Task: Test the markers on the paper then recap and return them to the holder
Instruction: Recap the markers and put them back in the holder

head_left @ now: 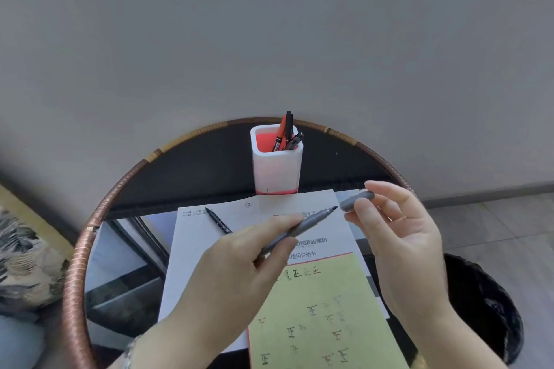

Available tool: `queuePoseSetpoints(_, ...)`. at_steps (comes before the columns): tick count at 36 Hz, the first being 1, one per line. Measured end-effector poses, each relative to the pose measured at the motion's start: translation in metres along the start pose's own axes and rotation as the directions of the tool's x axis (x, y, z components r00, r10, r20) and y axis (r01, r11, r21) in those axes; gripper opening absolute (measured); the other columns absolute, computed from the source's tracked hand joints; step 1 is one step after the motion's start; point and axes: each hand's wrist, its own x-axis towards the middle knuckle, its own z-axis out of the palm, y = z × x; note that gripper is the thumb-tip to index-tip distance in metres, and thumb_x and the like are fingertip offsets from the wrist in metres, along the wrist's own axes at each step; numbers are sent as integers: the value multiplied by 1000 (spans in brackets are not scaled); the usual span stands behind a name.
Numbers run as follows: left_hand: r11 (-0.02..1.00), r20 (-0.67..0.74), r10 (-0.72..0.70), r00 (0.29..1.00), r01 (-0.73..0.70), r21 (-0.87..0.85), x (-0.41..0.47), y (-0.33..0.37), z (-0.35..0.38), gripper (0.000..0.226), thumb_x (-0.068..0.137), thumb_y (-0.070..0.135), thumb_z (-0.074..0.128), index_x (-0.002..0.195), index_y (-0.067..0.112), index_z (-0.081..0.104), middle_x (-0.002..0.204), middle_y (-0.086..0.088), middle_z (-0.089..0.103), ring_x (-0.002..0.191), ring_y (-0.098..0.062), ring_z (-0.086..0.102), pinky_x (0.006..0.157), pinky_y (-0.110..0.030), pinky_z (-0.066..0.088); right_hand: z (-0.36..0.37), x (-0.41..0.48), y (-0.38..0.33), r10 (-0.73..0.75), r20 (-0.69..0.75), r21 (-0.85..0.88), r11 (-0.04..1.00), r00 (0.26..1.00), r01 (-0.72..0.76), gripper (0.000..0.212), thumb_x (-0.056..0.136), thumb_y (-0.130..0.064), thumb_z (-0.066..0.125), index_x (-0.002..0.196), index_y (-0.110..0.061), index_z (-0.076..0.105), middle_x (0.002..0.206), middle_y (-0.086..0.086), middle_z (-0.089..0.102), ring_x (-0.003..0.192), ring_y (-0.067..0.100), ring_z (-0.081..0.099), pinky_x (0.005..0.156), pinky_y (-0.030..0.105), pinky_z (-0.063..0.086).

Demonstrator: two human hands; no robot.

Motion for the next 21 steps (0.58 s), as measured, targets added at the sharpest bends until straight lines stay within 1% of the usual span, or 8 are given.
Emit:
queuePoseSetpoints(2, 1000, -5, 10, 1000, -10, 9, 0, 0, 1, 34, 90, 41, 50, 97, 74, 45, 84, 30, 60, 75, -13, 58, 65, -19, 46, 1, 0, 0, -12, -3, -23, 1000, 1000, 12, 21, 66, -22, 62, 86, -21, 62, 75, 0, 72, 71, 11, 67, 67, 15, 53)
queuePoseSetpoints(4, 1000, -7, 16, 1000, -16, 23, 1, 0, 3, 30, 84, 47, 45, 98, 74, 43, 87, 34, 59, 77, -12, 60, 67, -19, 47, 1, -1, 1, -22, -4, -56, 998, 1000, 22, 21, 65, -23, 62, 86, -21, 62, 77, 2, 71, 71, 11, 66, 65, 13, 51)
queuePoseSetpoints(8, 999, -9, 36, 999, -36, 27, 2, 1, 6, 33, 79, 59, 37, 111, 64, 35, 90, 38, 56, 78, -9, 60, 71, -26, 50, 2, -2, 5, -24, 53, -63, 998, 998, 27, 19, 66, -19, 63, 85, -17, 65, 75, -2, 71, 69, 7, 66, 65, 13, 51)
queuePoseSetpoints(13, 998, -25, 59, 998, -58, 32, 5, 1, 7, 36, 81, 55, 39, 114, 64, 28, 94, 38, 54, 79, -8, 57, 66, -20, 47, 0, 1, 8, -18, 134, -96, 995, 991, 31, 19, 67, -16, 63, 85, -11, 67, 81, -4, 75, 74, 9, 69, 69, 14, 52)
queuePoseSetpoints(15, 994, -34, 92, 995, -90, 60, 6, -2, 9, 39, 79, 58, 35, 118, 60, 31, 97, 32, 57, 76, -8, 60, 66, -24, 50, -1, 4, 7, 0, 156, -88, 996, 988, 14, 19, 67, -18, 66, 82, -8, 69, 79, 0, 75, 72, 11, 70, 66, 16, 53)
queuePoseSetpoints(17, 989, -56, 128, 990, -123, 82, 6, -6, 11, 40, 81, 55, 37, 121, 55, 35, 98, 24, 60, 70, -7, 62, 63, -29, 51, -4, 8, 6, 48, 169, -72, 997, 984, -36, 19, 62, -19, 68, 77, -7, 70, 74, 4, 75, 64, 14, 69, 61, 17, 53)
queuePoseSetpoints(19, 986, -79, 149, 986, -142, 91, 6, -10, 14, 40, 84, 50, 41, 124, 46, 40, 90, 17, 63, 66, -7, 60, 58, -28, 50, -6, 12, 6, 82, 196, -72, 995, 977, -69, 14, 61, -14, 67, 73, -9, 70, 71, 5, 74, 61, 15, 69, 59, 17, 54)
queuePoseSetpoints(21, 981, -104, 168, 980, -156, 112, 8, -11, 16, 39, 85, 44, 44, 124, 38, 46, 80, 15, 64, 63, -5, 57, 55, -23, 46, -7, 14, 7, 98, 216, -66, 994, 971, -85, 10, 60, -13, 67, 68, -14, 72, 71, 6, 74, 61, 16, 69, 58, 17, 54)
